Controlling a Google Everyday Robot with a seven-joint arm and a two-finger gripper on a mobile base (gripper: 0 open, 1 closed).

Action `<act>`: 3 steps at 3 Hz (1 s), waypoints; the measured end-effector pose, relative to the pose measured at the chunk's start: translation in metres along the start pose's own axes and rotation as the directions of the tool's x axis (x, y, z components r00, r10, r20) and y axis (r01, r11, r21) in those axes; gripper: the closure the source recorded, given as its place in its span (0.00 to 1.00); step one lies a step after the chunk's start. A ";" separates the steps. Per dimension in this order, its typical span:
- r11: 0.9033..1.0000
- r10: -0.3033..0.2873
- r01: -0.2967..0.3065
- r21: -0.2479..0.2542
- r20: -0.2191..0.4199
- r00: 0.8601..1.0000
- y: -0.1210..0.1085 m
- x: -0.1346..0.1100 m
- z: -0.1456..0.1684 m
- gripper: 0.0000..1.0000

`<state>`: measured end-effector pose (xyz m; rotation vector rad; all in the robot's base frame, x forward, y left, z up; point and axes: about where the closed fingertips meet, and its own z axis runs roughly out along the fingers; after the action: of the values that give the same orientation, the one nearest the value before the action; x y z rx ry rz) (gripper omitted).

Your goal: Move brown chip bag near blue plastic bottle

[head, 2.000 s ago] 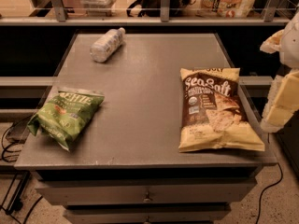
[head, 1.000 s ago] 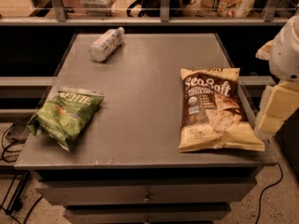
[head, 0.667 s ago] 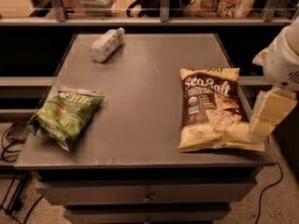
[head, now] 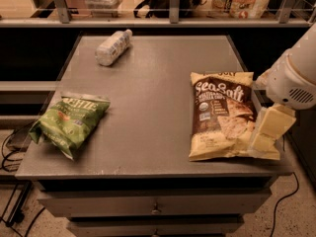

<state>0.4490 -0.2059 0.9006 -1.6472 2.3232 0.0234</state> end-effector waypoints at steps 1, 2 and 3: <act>0.998 0.030 -0.027 -0.056 0.045 0.999 0.003 -0.002 0.021 0.00; 0.995 0.036 -0.030 -0.093 0.070 0.997 0.007 -0.005 0.033 0.19; 0.993 0.026 -0.017 -0.116 0.072 0.997 0.011 -0.008 0.041 0.41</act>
Offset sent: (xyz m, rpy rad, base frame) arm 0.0027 0.0186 -0.0452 0.1467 0.0971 0.0083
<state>0.4501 -0.1874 0.8615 -1.6451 2.3231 0.2229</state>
